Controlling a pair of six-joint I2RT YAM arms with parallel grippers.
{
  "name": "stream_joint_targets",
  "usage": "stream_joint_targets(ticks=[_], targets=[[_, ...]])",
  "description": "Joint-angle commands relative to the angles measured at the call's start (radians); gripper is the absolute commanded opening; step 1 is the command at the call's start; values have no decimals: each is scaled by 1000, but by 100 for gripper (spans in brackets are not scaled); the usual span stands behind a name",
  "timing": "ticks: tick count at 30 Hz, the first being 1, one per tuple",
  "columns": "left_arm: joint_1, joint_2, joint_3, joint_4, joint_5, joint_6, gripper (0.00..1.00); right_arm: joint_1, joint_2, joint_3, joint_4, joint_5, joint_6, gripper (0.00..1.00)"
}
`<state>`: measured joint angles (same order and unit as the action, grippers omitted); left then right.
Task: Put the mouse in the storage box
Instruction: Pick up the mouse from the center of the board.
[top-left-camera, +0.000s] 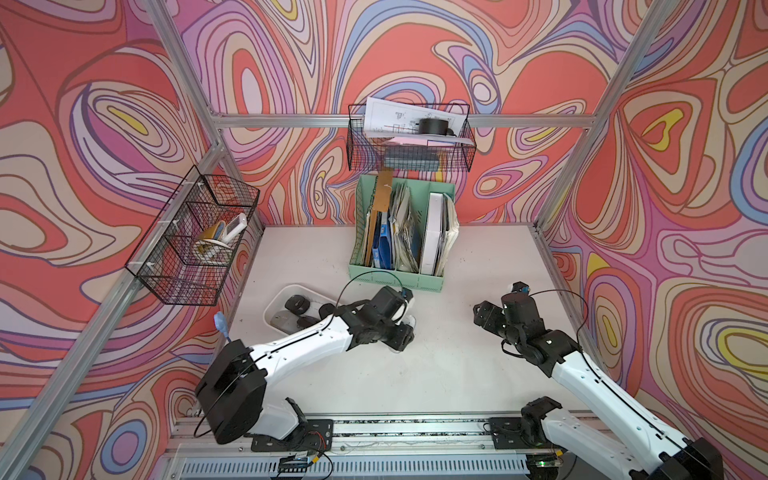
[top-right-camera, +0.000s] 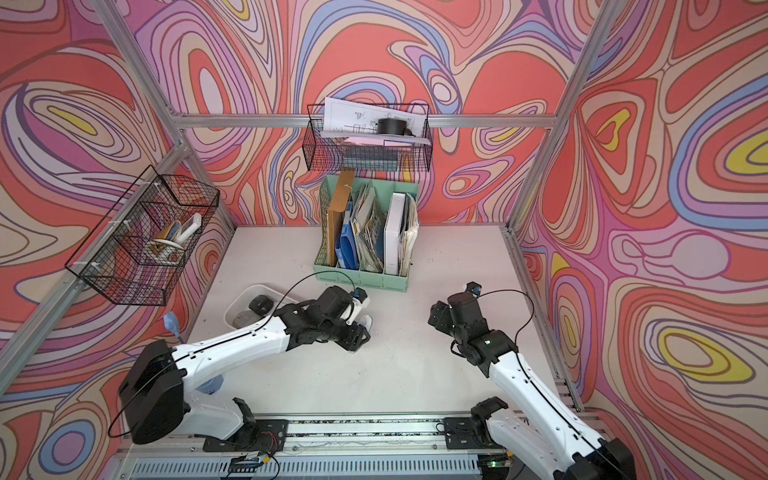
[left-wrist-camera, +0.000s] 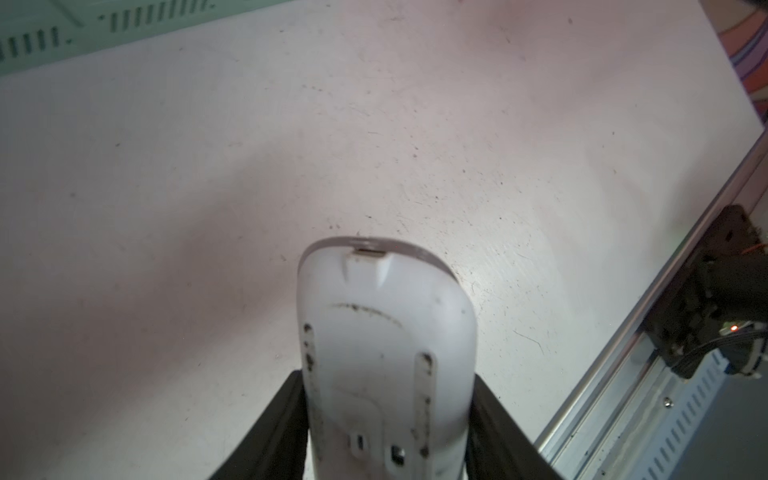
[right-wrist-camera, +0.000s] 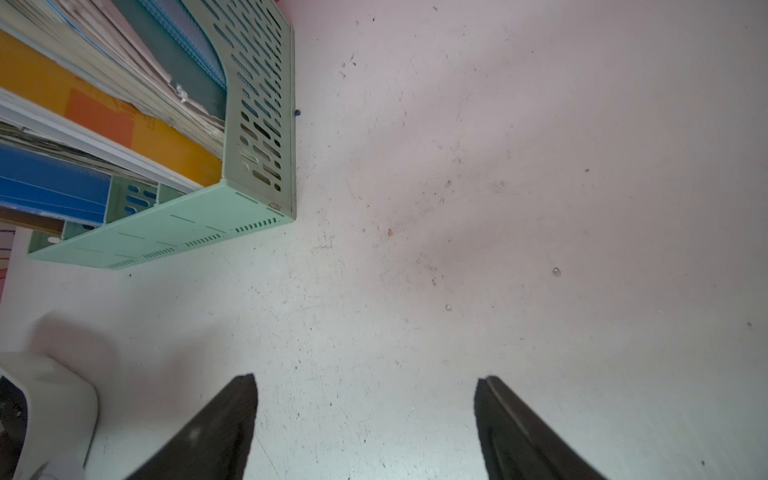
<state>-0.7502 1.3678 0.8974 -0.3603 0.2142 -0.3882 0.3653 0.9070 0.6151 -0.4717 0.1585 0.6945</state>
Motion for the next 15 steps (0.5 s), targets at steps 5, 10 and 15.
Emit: stream_joint_targets(ticks=[5, 10, 15], targets=[[289, -261, -242, 236, 173, -298, 61, -4, 28, -14, 68, -60, -15, 84], [448, -395, -349, 318, 195, -395, 61, -4, 30, -19, 74, -64, -12, 84], [560, -437, -433, 405, 225, -468, 61, -4, 26, -20, 79, -76, -13, 84]])
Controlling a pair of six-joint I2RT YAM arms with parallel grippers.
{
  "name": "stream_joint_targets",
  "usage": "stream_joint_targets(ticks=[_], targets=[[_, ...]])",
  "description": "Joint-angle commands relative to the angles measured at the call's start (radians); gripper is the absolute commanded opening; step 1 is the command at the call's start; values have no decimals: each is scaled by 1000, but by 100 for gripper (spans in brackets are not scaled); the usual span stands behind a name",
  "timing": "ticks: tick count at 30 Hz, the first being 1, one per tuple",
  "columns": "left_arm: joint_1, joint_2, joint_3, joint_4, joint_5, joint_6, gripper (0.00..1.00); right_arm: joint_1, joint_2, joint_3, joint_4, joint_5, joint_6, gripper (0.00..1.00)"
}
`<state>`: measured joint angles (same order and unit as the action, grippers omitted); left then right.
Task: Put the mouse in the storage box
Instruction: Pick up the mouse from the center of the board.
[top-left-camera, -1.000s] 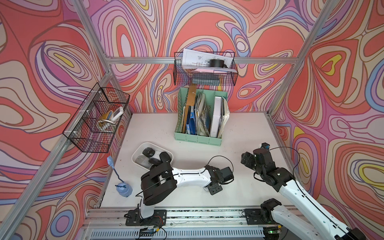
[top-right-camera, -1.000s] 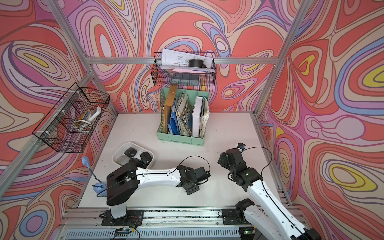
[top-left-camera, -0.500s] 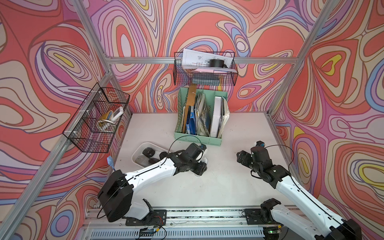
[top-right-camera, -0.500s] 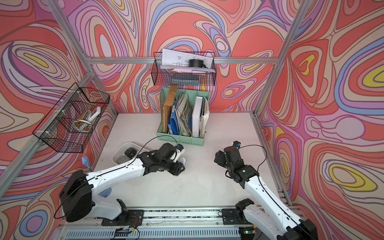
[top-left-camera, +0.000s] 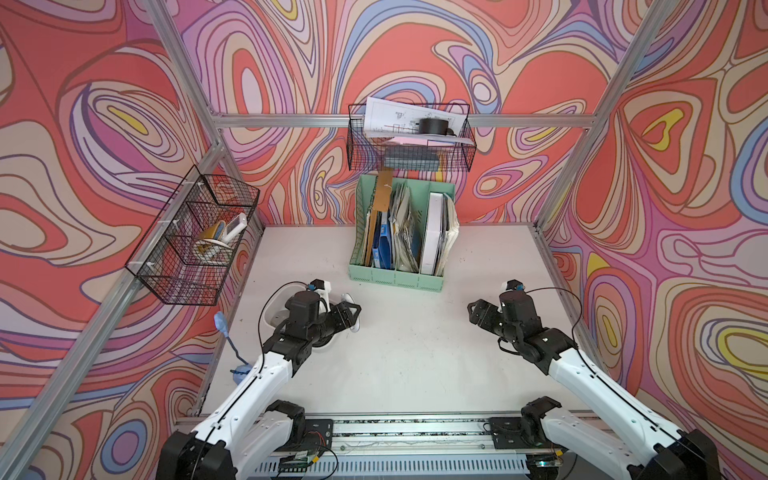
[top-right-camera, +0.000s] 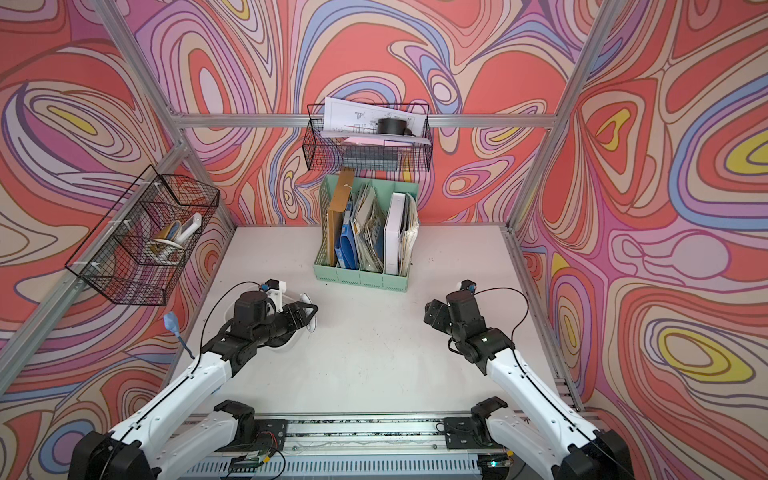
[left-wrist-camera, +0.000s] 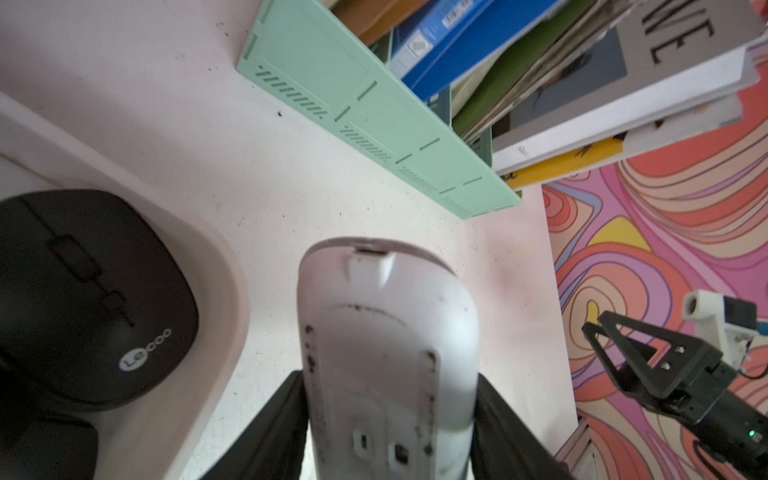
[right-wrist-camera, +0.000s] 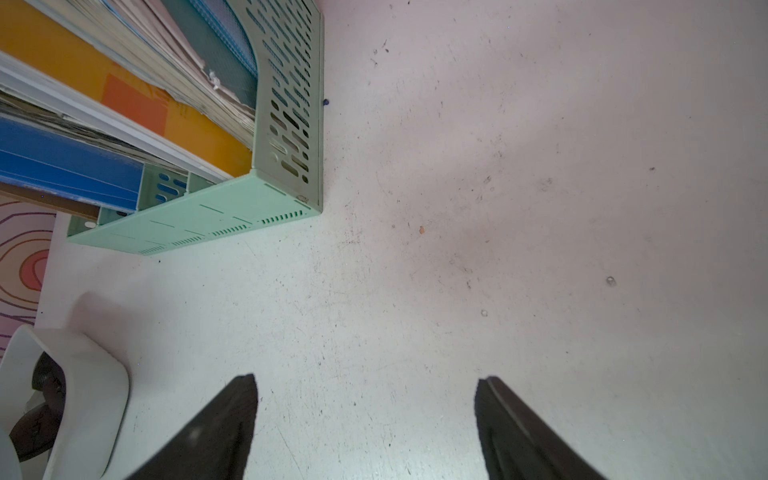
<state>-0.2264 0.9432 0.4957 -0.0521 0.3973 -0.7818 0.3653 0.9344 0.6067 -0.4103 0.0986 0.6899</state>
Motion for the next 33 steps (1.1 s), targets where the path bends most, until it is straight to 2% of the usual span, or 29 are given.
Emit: stream_joint_targets(ticks=[1, 5, 11, 16, 21, 26, 33], targets=[[56, -12, -41, 125, 64, -96, 61, -2, -3, -11, 25, -29, -14, 84], [82, 9, -61, 204, 107, -162, 61, 53, 4, 2, 86, -74, -44, 84], [86, -6, -77, 220, 67, -256, 61, 344, 111, 38, 305, -22, -96, 84], [85, -50, -94, 187, 34, -361, 61, 521, 312, 125, 522, -19, -185, 82], [85, -118, -100, 125, 15, -437, 61, 605, 496, 259, 654, -38, -289, 79], [85, -177, -100, 57, -1, -498, 62, 645, 644, 382, 722, -84, -363, 75], [85, -181, -130, 112, 34, -592, 62, 684, 798, 535, 710, -92, -398, 67]])
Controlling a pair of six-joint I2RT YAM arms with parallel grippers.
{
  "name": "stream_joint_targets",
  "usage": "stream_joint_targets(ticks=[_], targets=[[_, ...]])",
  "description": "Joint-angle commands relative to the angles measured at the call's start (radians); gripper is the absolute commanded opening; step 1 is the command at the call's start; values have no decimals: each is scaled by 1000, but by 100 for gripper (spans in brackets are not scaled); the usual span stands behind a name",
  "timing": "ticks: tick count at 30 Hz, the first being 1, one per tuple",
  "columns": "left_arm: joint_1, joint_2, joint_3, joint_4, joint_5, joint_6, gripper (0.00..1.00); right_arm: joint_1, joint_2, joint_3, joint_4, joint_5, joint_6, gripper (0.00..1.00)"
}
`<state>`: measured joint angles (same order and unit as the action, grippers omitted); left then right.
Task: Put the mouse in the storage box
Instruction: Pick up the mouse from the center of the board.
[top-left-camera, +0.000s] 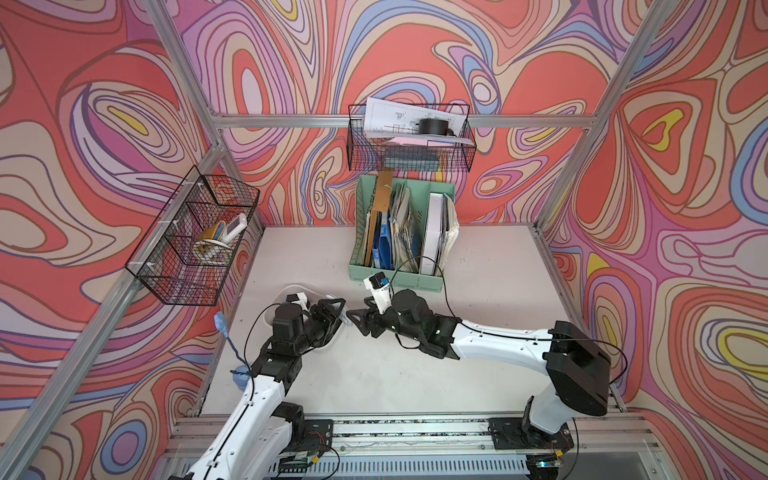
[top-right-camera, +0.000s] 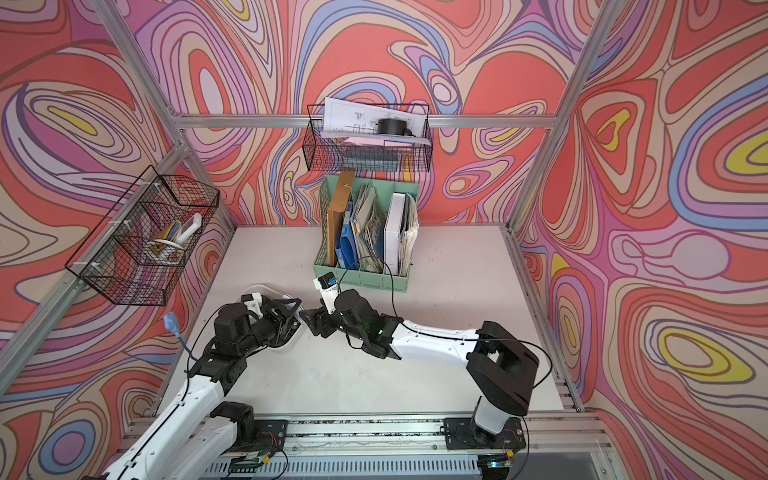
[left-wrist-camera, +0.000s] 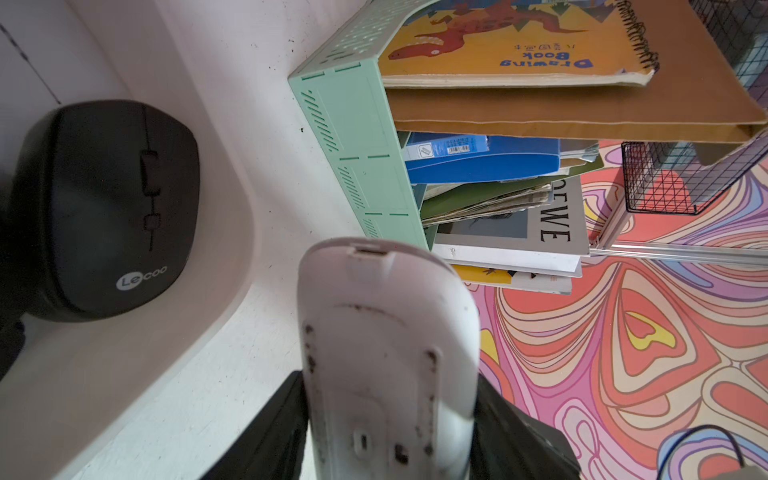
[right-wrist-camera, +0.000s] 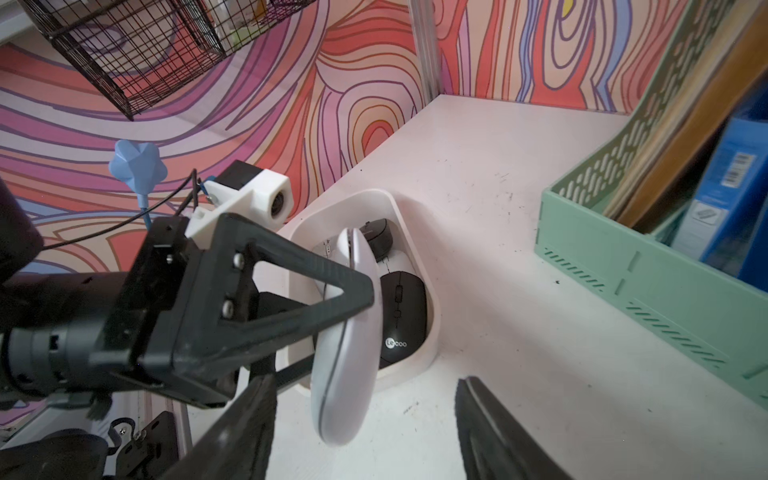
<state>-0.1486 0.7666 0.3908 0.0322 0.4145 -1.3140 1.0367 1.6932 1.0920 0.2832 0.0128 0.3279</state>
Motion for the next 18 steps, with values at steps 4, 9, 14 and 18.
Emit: stream_joint_targets(ticks=[4, 9, 14, 18], targets=[[7, -5, -35, 56, 25, -90, 62, 22, 99, 80, 22, 9, -36, 62], [7, -20, -34, 53, 26, -103, 62, 34, 129, 97, 18, 23, -49, 55], [7, -25, -37, 58, 36, -117, 62, 41, 156, 120, 10, 36, -50, 52], [7, -39, -41, 55, 38, -129, 63, 45, 187, 153, 0, 61, -50, 42]])
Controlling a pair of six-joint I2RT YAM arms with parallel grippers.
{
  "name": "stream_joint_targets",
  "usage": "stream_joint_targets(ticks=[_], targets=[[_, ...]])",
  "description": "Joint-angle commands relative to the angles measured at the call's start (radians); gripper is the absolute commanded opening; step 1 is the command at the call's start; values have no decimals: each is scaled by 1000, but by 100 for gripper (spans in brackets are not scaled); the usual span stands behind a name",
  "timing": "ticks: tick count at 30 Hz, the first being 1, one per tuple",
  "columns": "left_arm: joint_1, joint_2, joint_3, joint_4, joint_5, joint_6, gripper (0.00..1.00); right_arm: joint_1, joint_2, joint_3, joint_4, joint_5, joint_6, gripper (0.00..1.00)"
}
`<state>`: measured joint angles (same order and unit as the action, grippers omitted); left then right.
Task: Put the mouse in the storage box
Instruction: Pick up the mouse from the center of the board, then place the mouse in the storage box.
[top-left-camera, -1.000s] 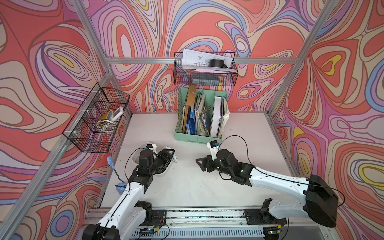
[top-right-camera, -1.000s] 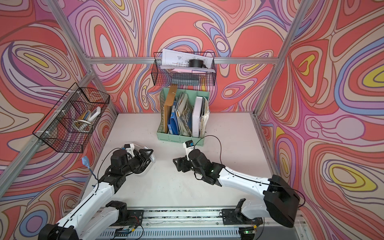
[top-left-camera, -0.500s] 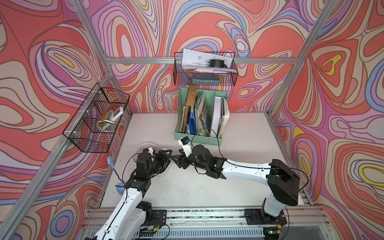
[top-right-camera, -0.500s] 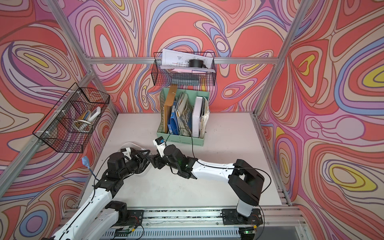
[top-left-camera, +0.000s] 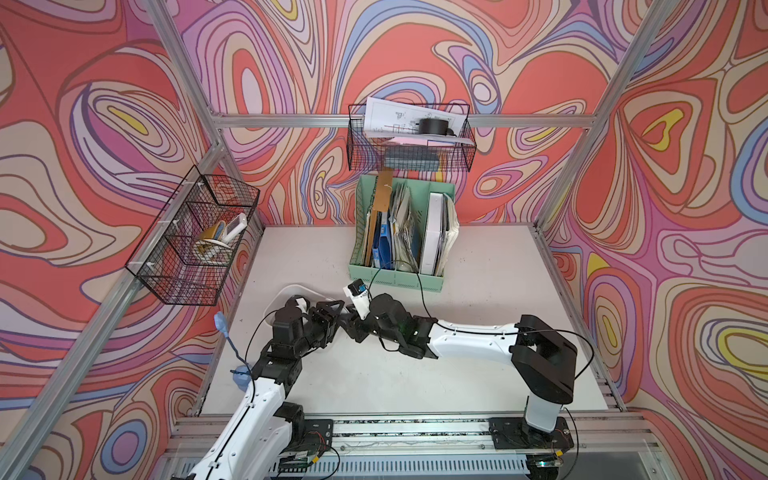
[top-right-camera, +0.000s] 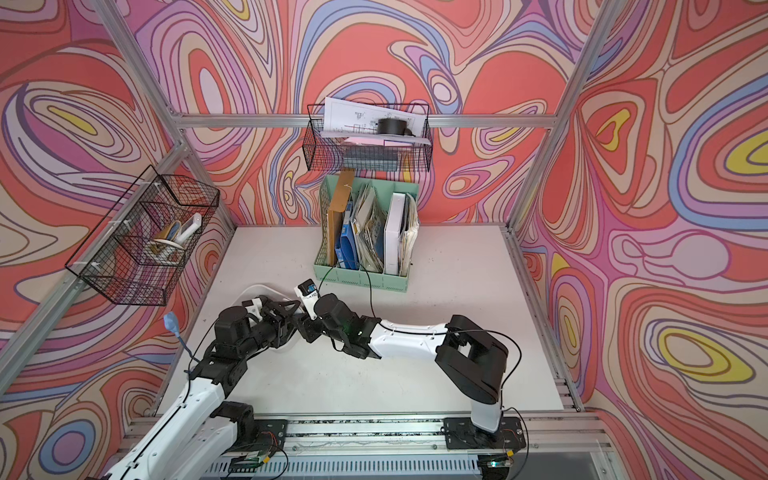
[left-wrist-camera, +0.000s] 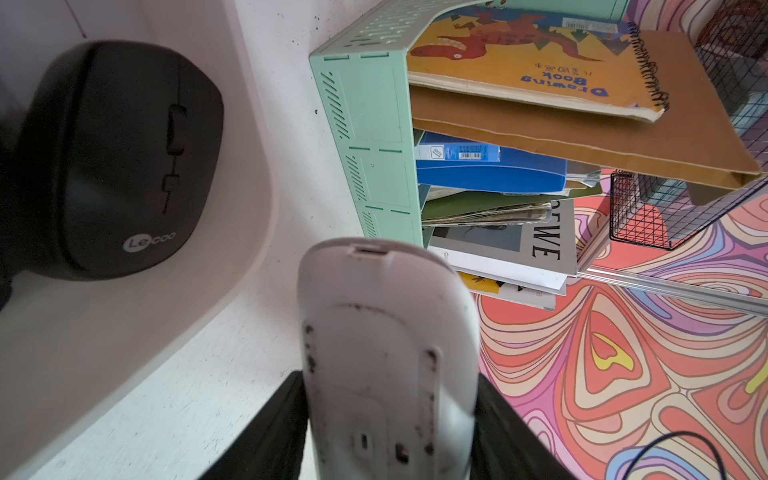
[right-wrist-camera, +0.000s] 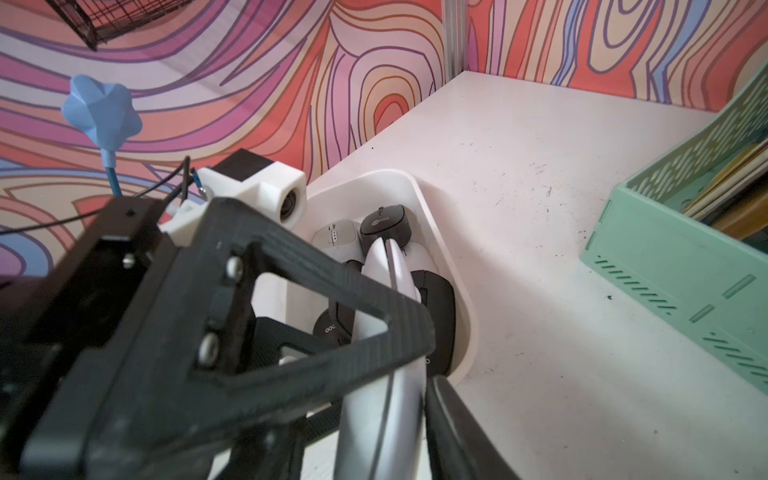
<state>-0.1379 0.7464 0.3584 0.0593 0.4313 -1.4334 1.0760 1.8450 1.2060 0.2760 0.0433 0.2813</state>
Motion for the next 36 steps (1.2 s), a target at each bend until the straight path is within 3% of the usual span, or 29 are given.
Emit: stream_joint_targets(ticks=[1, 7, 11, 15, 19, 27, 36], targets=[[-3, -23, -11, 27, 21, -12, 64, 7, 42, 48, 1, 38, -4, 38], [-3, -48, 6, -11, -6, 3, 69, 13, 48, 72, -20, 104, -14, 19], [-3, -55, 58, -97, -34, 54, 84, 15, 49, 83, -43, 151, -23, 13], [-2, -57, 254, -451, -169, 208, 95, 15, 62, 126, -93, 225, -55, 9], [-2, -56, 476, -765, -382, 357, 96, 17, 95, 185, -126, 254, -125, 8], [-2, -194, 694, -942, -691, 508, 98, 80, 266, 343, -152, 381, -406, 8], [-2, -308, 754, -989, -845, 589, 99, 126, 400, 481, -131, 413, -722, 9]])
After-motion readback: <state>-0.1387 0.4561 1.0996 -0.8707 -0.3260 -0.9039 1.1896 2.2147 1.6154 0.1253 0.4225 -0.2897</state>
